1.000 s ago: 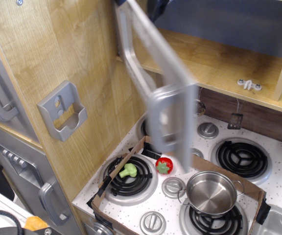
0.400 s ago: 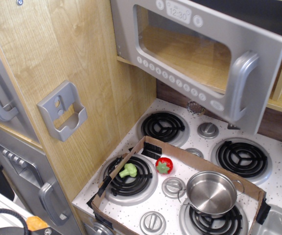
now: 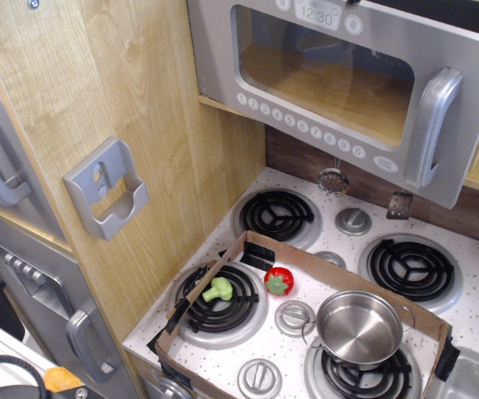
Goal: Close microwave
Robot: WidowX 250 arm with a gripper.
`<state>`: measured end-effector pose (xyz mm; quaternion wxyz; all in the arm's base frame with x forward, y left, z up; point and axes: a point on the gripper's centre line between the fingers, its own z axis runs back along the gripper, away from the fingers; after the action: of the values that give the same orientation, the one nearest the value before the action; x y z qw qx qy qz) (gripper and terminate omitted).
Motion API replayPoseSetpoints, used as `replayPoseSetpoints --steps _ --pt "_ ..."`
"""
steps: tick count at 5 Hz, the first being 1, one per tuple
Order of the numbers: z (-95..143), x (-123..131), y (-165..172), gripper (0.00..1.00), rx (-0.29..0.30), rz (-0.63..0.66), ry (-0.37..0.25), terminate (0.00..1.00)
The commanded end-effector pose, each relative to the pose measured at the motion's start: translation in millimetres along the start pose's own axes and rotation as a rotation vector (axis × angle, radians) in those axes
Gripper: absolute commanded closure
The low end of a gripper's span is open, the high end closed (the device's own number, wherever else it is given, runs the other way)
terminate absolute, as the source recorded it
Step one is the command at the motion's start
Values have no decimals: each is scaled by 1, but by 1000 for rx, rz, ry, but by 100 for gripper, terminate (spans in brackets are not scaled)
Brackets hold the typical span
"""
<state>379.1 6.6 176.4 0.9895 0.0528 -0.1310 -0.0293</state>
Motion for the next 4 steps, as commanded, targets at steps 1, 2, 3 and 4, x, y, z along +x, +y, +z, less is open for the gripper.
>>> replayPoseSetpoints --steps 1,2,3,4 --pt "-17 2 -6 0 -71 -31 -30 0" --pt "-18 13 -9 0 -66 -76 -95 0" --pt "-19 20 -10 0 -56 -70 -201 0" --pt "-16 27 -12 0 -46 -97 -257 0"
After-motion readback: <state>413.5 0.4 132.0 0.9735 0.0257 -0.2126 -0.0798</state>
